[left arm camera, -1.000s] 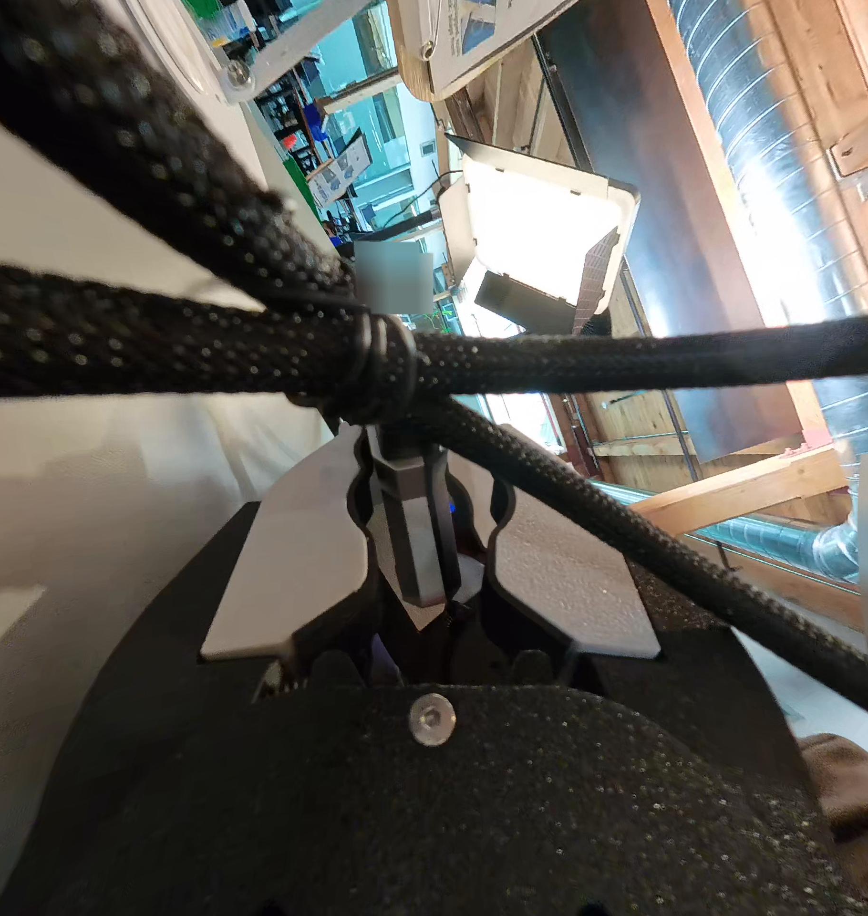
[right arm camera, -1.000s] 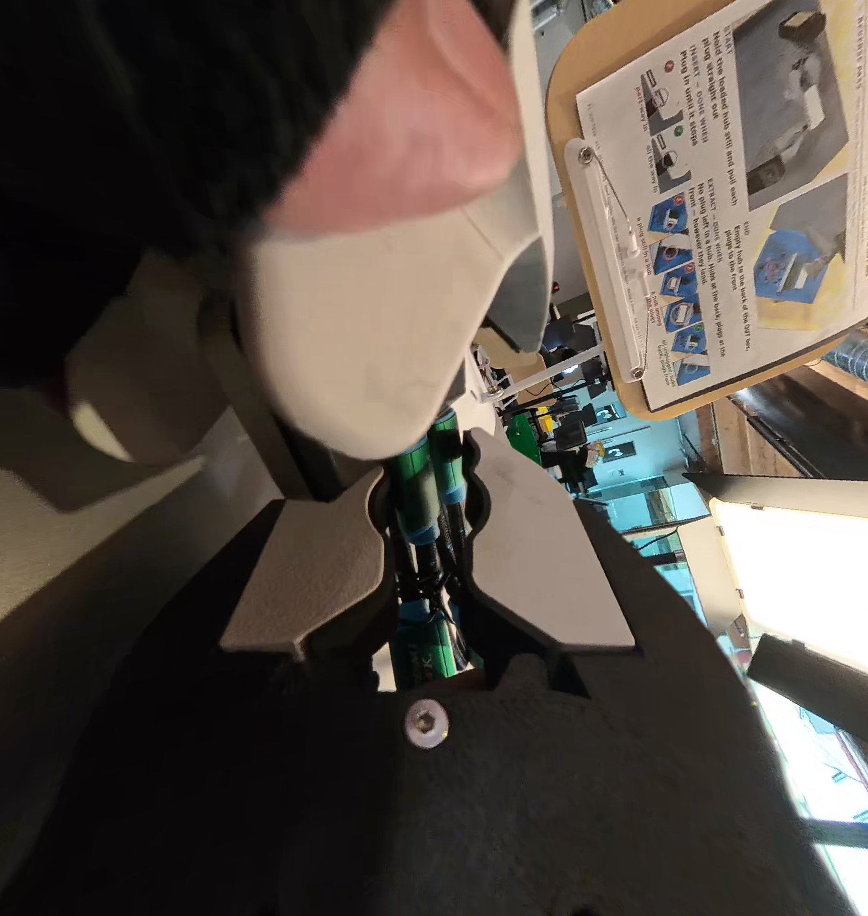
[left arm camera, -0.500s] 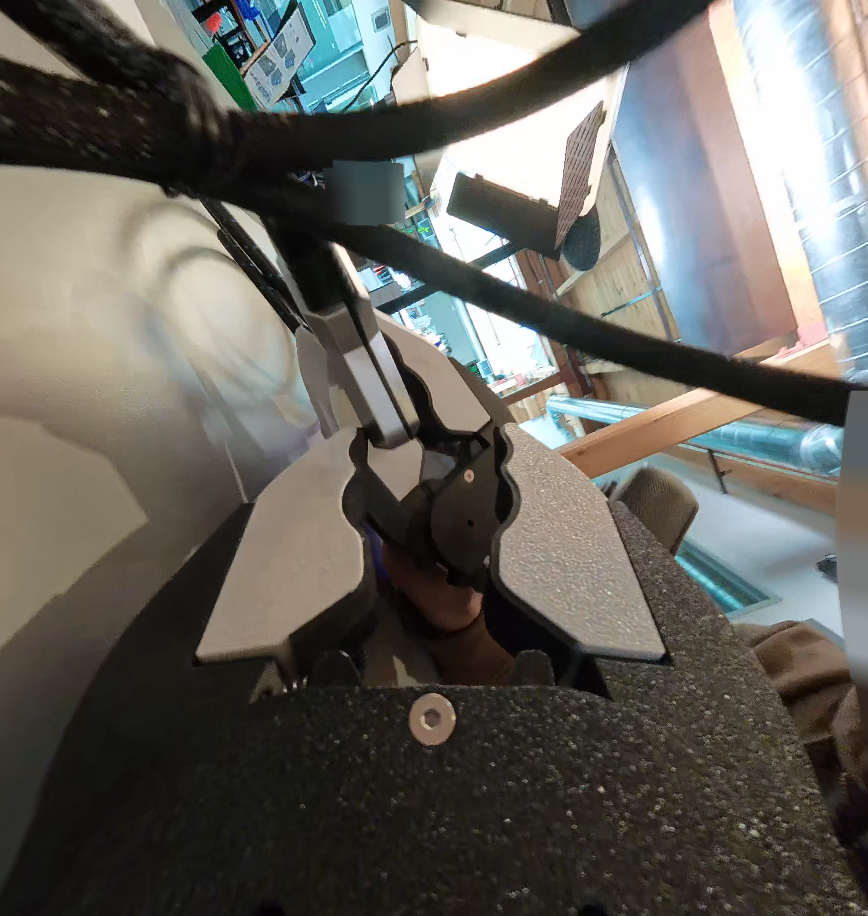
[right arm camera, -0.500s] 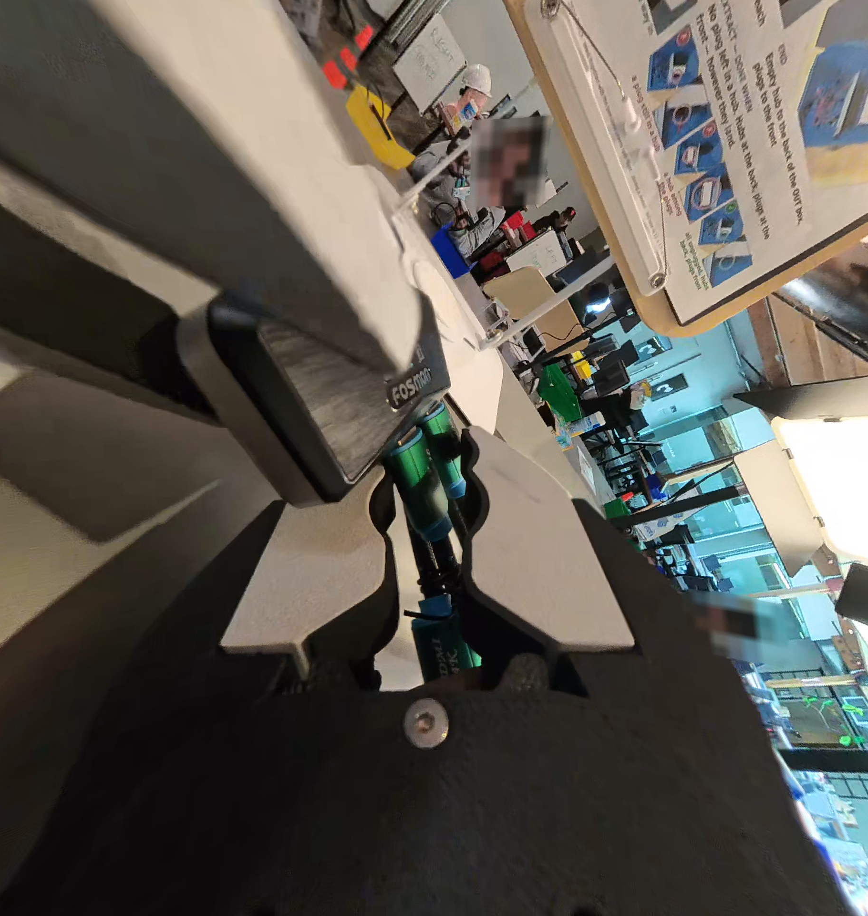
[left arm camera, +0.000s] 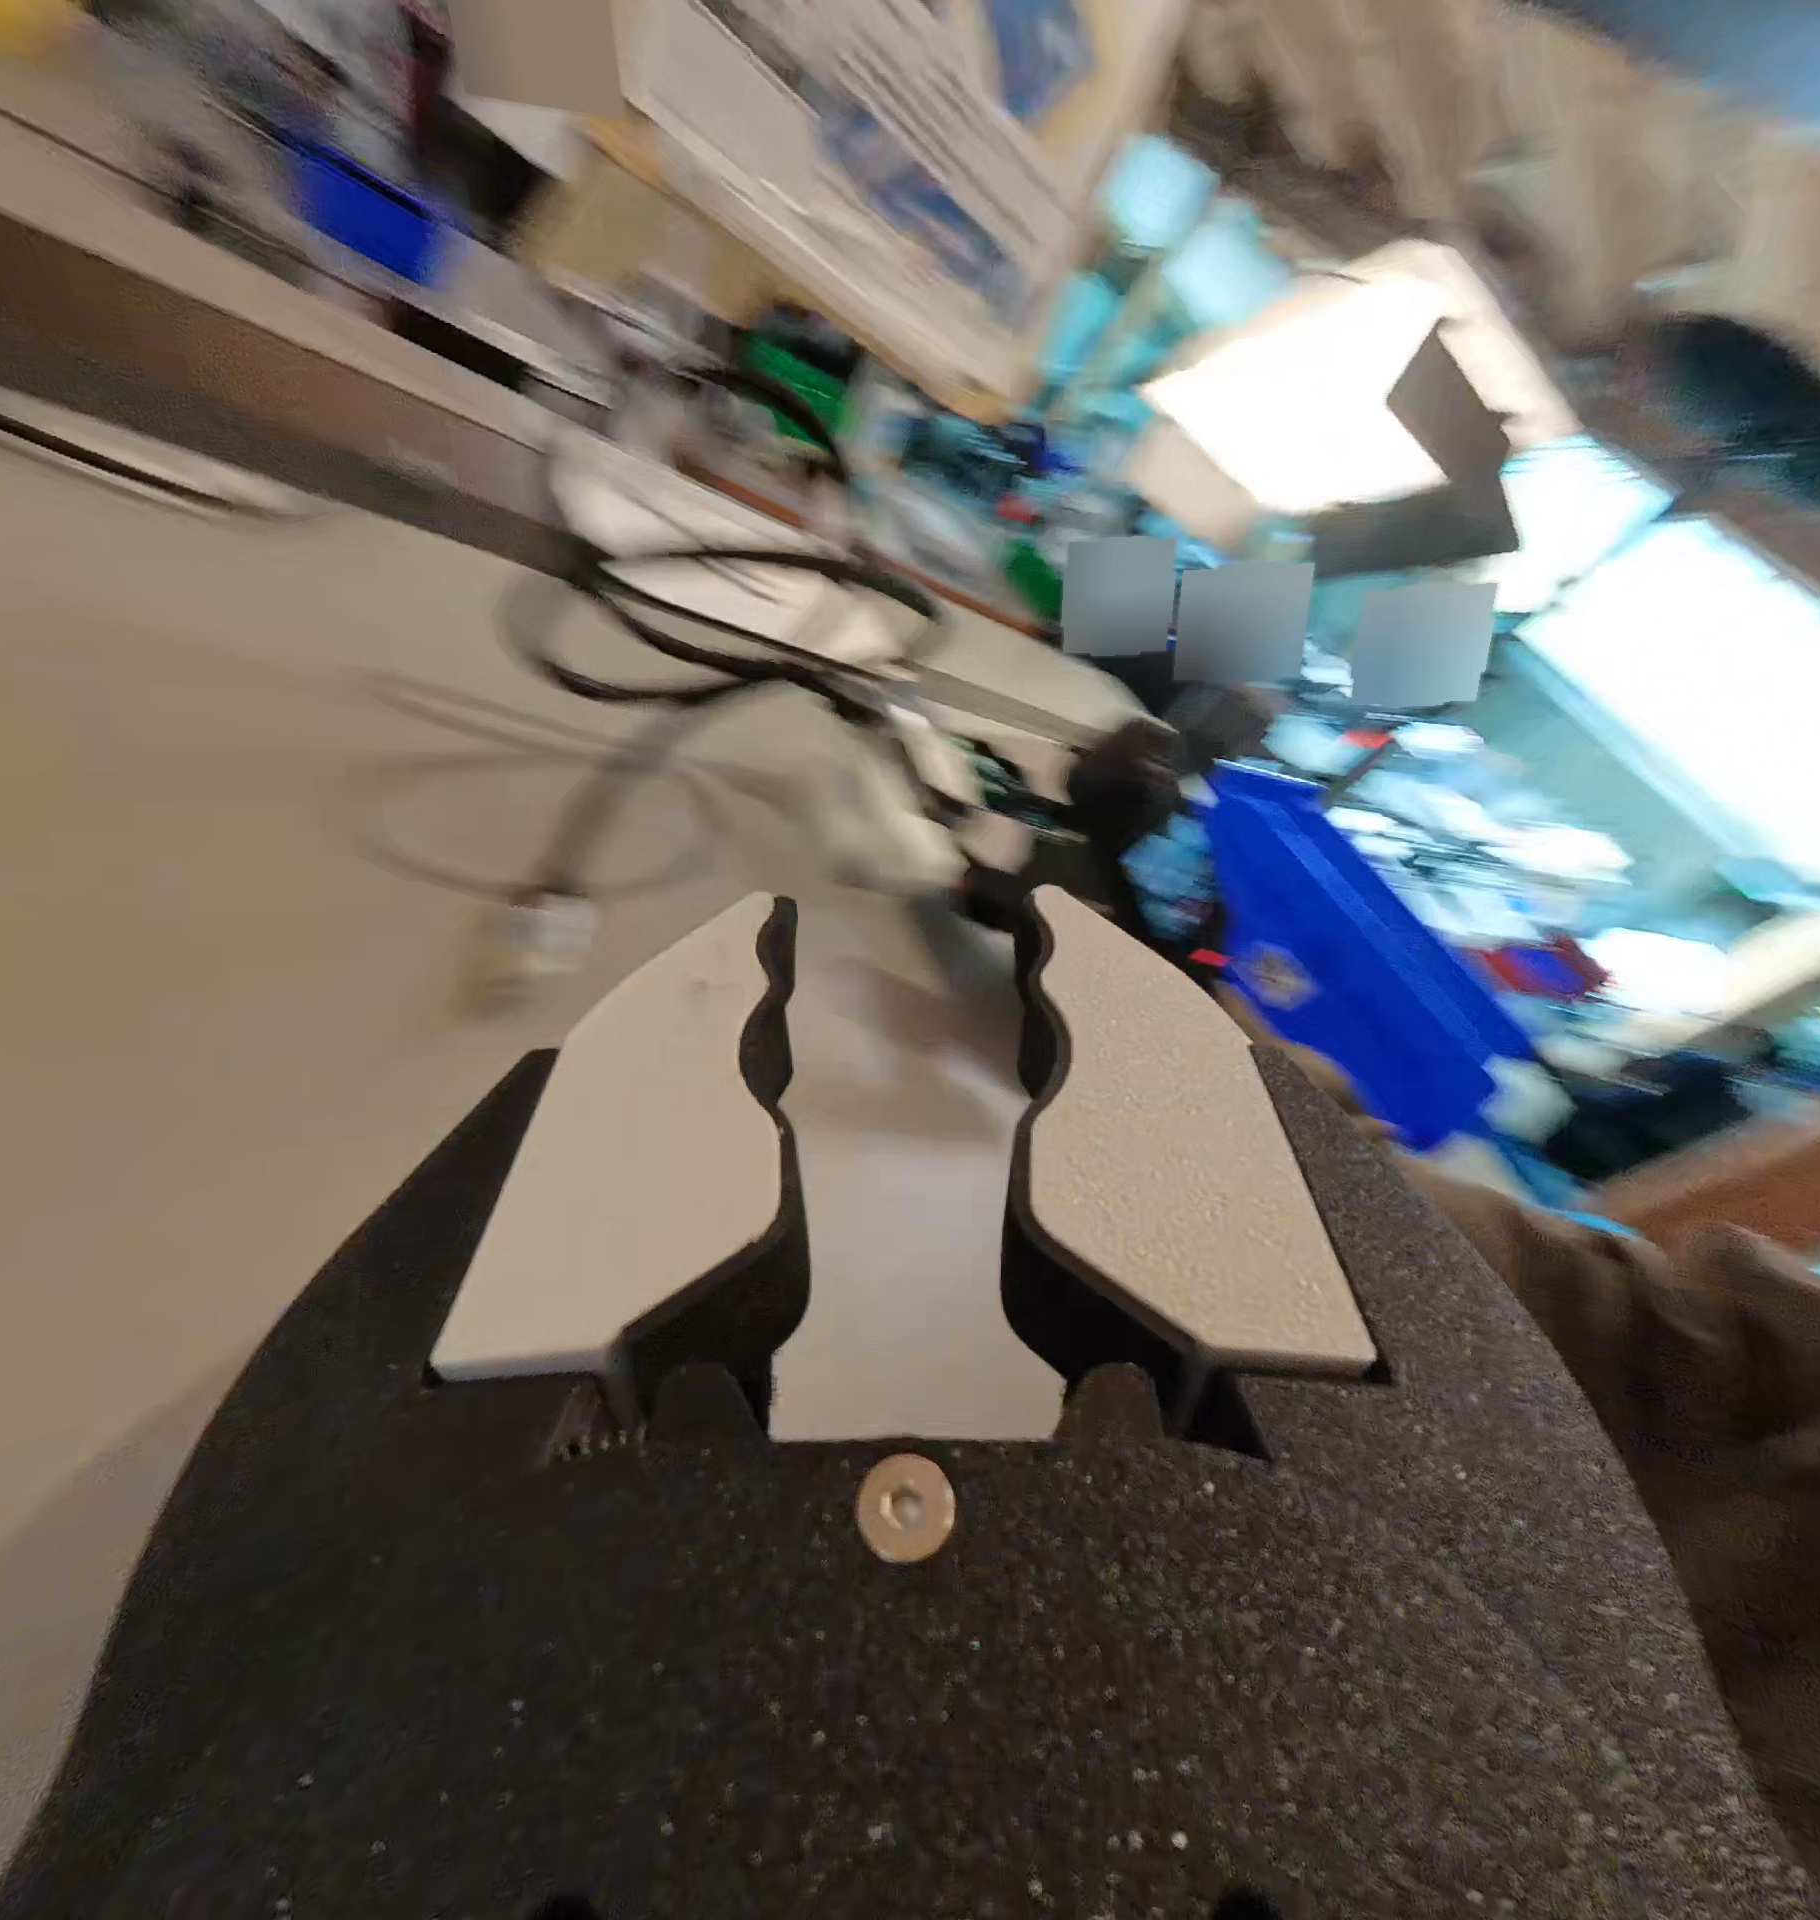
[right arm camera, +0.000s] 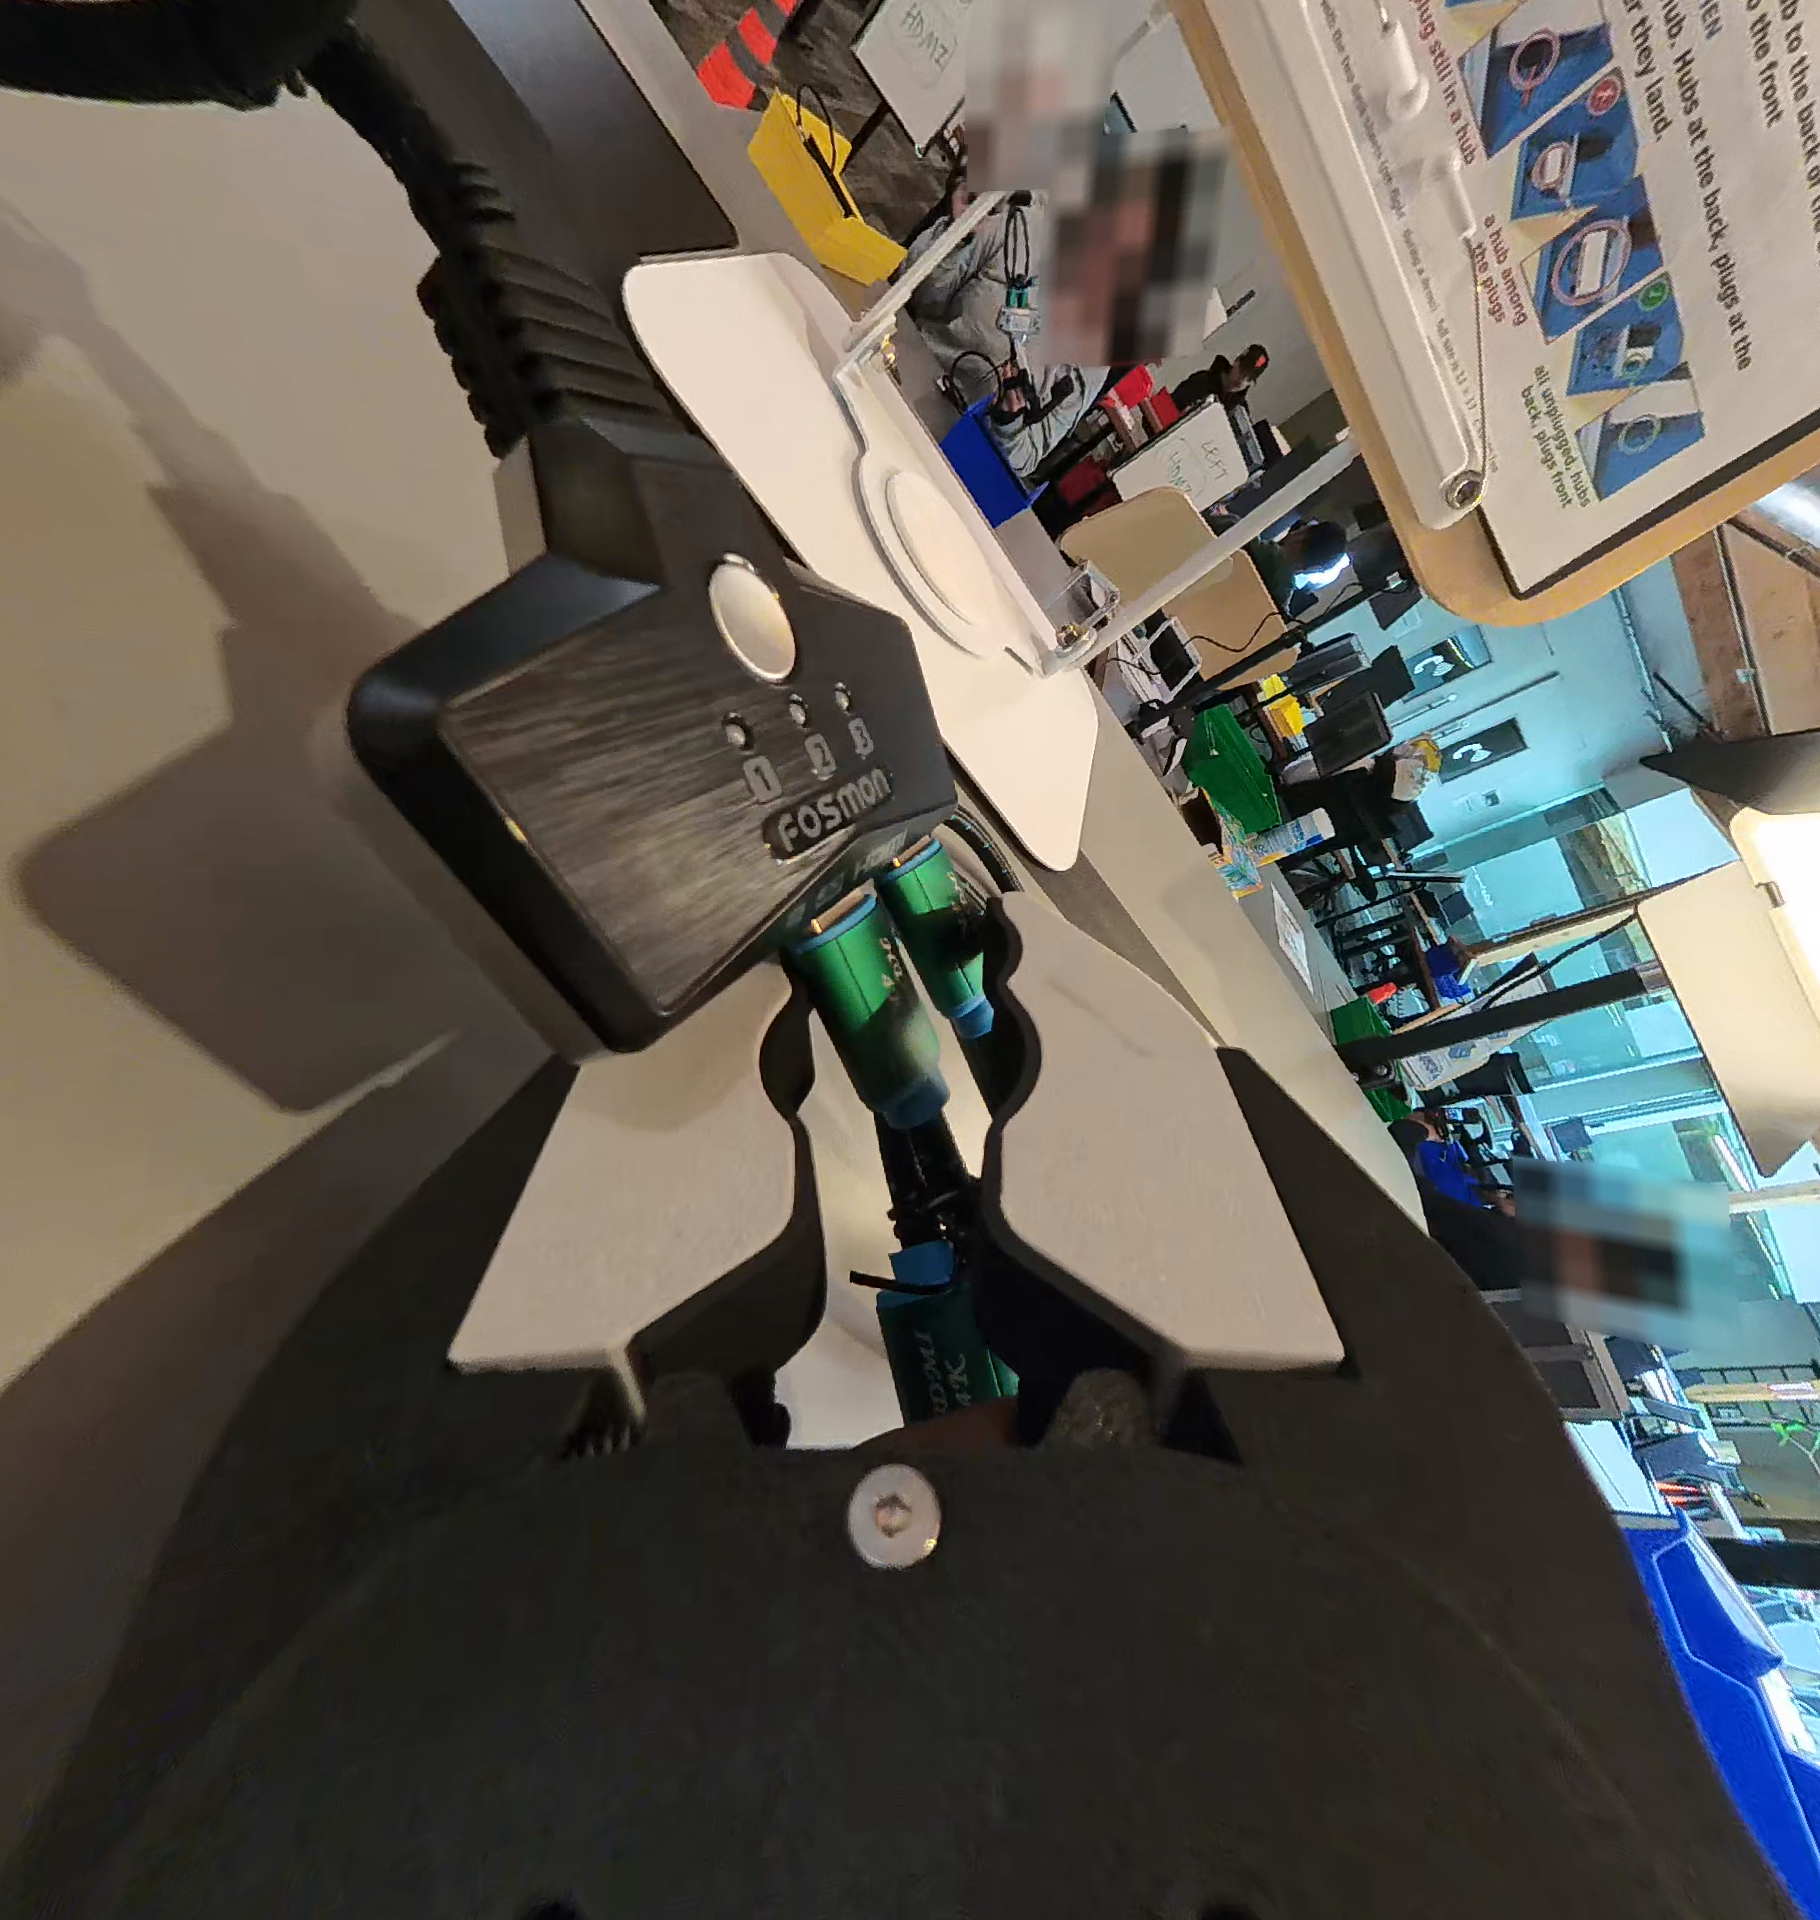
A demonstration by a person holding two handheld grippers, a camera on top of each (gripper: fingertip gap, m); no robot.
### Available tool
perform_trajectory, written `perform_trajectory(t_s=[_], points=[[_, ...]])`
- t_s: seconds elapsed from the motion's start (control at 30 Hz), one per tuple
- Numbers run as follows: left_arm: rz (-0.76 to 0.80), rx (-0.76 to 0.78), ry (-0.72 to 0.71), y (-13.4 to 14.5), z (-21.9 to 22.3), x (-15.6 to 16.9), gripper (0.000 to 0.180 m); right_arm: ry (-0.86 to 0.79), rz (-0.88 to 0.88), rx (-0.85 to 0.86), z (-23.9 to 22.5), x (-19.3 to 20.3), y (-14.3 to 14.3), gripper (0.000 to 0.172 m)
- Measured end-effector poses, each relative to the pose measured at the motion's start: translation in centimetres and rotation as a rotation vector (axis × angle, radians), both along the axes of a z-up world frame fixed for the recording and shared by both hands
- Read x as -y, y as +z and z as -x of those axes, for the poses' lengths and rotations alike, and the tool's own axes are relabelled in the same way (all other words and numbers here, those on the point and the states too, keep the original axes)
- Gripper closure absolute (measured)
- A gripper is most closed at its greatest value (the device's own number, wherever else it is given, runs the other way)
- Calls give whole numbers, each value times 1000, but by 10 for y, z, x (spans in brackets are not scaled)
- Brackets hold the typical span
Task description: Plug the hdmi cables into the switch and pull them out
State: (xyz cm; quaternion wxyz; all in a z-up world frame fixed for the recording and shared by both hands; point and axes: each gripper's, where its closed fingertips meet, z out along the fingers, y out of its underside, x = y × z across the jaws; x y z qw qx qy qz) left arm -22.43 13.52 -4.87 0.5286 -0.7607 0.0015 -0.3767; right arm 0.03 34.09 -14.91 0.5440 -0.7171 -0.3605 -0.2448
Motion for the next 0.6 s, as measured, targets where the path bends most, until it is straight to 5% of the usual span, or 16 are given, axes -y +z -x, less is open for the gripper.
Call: perform_trajectory(t_s=[0.1,0.23,0.37,0.6], points=[[114,-357,390,8,136,-1,138,2,5,0,1,0,-1,141],[428,-623,530,-29,251,-10,134,6,8,-3,2,0,-1,141],[649,-656,481,-80,293,-30,131,11,8,-8,2,1,-1,141],[793,-677,459,-125,309,-39,137,15,12,-12,2,1,-1,140]])
